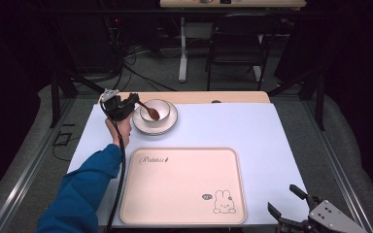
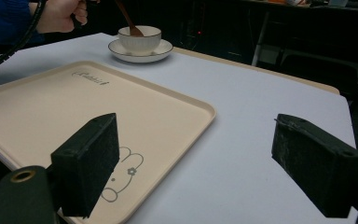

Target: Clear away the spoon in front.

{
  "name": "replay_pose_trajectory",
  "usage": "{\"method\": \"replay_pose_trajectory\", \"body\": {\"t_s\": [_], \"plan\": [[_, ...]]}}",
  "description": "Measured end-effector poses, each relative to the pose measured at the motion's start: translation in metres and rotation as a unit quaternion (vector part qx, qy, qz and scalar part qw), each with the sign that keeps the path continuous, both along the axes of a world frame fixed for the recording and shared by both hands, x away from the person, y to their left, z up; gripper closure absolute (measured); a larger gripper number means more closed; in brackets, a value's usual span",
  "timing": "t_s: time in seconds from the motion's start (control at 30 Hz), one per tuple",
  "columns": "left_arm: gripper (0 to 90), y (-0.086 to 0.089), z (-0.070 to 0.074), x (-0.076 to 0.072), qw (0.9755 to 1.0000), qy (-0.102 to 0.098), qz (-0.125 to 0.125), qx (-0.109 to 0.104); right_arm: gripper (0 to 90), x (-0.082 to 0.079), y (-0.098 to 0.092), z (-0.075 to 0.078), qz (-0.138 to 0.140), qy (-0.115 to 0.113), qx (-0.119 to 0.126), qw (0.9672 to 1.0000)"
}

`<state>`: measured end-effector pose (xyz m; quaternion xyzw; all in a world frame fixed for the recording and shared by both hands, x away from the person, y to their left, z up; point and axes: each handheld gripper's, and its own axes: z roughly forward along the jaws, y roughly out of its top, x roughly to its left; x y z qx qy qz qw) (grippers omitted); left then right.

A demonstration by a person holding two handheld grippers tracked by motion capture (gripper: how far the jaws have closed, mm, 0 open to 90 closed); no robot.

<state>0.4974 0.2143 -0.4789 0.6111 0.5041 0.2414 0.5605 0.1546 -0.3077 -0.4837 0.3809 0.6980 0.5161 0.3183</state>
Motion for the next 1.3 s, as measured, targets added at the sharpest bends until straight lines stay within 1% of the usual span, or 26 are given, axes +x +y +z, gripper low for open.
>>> {"method": "replay_pose_trajectory", "body": {"t_s": [0.17,0.33,0.47,0.8,0.87,0.9,1.0,1.13,1.2,1.3], "plan": [[84.4,0.001,0.004,0.0,1.0,-0.004,-0.004,0.004,14.3,0.0,0.0,0.0,0.0,0.0,0.001,1.0],[84.4,0.003,0.011,-0.002,0.9999,-0.01,-0.01,0.008,14.3,0.0,0.0,0.0,0.0,0.0,0.001,1.0],[84.4,0.005,0.019,-0.004,0.9997,-0.014,-0.017,0.011,14.3,0.0,0.0,0.0,0.0,0.0,0.0,1.0],[84.4,0.012,0.042,-0.011,0.9984,-0.03,-0.039,0.027,14.3,0.0,0.0,0.0,0.001,-0.002,0.0,1.0],[84.4,0.013,0.044,-0.012,0.9983,-0.03,-0.04,0.029,14.3,0.0,0.0,0.0,0.001,-0.002,0.0,1.0],[84.4,0.013,0.045,-0.013,0.9979,-0.033,-0.043,0.034,14.3,0.0,0.0,0.0,0.001,-0.002,0.0,1.0],[84.4,0.015,0.05,-0.016,0.9976,-0.033,-0.048,0.038,14.3,0.0,0.0,0.0,0.001,-0.001,0.001,1.0],[84.4,0.018,0.055,-0.02,0.9967,-0.033,-0.061,0.042,14.3,0.0,0.0,0.0,0.001,-0.001,0.001,1.0],[84.4,0.019,0.058,-0.022,0.9965,-0.035,-0.065,0.041,14.3,0.0,0.0,0.0,0.002,-0.002,0.0,1.0],[84.4,0.021,0.062,-0.025,0.996,-0.032,-0.071,0.043,14.3,0.0,0.0,0.0,0.002,-0.001,0.0,1.0]]}}
